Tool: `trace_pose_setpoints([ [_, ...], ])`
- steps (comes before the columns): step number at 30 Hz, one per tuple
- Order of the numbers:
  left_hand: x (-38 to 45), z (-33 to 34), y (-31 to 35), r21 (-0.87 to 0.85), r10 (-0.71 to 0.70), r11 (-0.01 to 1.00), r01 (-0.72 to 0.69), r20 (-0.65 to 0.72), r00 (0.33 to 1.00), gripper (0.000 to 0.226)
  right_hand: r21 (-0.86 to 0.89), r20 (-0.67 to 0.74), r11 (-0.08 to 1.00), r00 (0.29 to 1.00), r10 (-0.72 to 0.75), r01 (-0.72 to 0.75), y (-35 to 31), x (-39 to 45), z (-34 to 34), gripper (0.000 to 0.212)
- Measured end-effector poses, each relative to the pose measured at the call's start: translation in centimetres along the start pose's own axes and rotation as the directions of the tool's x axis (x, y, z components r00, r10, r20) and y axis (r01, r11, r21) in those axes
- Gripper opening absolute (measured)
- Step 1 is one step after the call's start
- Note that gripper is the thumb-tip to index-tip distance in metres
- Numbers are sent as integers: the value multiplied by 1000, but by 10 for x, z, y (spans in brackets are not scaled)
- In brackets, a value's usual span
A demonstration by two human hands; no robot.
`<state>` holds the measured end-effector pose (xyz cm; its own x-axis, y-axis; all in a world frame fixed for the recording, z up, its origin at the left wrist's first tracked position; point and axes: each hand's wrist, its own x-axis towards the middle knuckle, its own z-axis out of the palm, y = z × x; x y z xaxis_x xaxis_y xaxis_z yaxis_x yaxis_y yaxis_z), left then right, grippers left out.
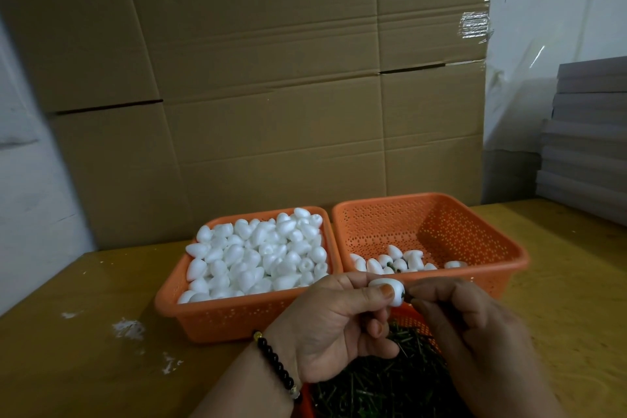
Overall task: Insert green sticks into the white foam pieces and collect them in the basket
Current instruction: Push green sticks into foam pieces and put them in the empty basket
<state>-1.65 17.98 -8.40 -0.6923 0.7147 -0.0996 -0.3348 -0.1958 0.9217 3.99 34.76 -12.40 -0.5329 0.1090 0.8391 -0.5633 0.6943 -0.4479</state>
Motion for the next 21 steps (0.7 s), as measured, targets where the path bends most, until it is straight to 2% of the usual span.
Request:
trace_pose_setpoints([
  [10, 0, 2, 0, 28, 2, 1000, -2, -6, 1000, 20, -1, 22, 1000, 999, 30, -30, -1, 1, 1, 12],
  [15, -1, 1, -1, 13, 0, 1000, 0, -5, 1000, 14, 5, 38, 999, 999, 38, -38, -1, 1, -1, 10],
  [21, -1, 1, 0, 14, 0, 1000, 1, -24, 1000, 20, 16, 61, 998, 996, 66, -67, -4, 1, -1, 11],
])
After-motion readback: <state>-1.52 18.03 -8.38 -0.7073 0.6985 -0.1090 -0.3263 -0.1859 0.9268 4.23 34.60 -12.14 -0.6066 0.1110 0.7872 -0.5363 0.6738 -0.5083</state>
